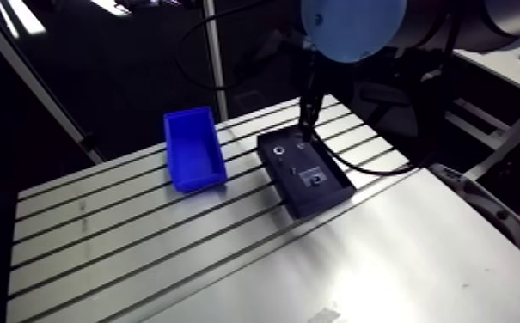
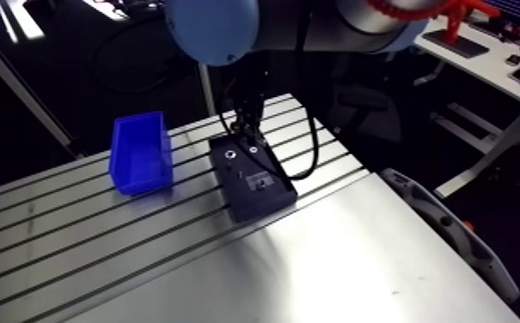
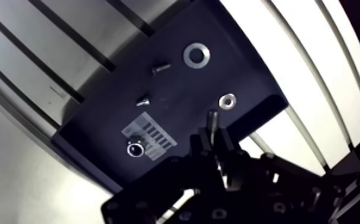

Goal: Pick up the M10 bolt from the tray and put it into the blue bin.

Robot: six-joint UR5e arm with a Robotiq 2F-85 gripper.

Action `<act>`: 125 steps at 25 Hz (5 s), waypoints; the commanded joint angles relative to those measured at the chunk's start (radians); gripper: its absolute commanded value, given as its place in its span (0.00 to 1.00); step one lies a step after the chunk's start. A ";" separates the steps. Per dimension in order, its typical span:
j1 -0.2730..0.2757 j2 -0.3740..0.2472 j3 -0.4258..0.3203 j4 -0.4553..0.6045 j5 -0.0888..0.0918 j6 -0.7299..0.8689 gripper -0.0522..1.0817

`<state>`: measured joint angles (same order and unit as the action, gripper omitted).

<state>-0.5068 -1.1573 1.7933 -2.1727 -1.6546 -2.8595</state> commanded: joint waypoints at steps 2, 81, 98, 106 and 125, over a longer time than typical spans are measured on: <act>-0.001 -0.054 -0.059 0.102 0.008 -0.038 0.95; 0.363 0.141 -0.214 0.058 0.065 -0.150 0.96; 0.381 0.192 -0.211 0.017 0.060 -0.148 0.96; 0.381 0.212 -0.211 0.015 0.052 -0.148 0.96; 0.372 0.203 -0.208 0.010 0.051 -0.151 0.09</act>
<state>-0.1315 -0.9452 1.5833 -2.1620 -1.6024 -3.0090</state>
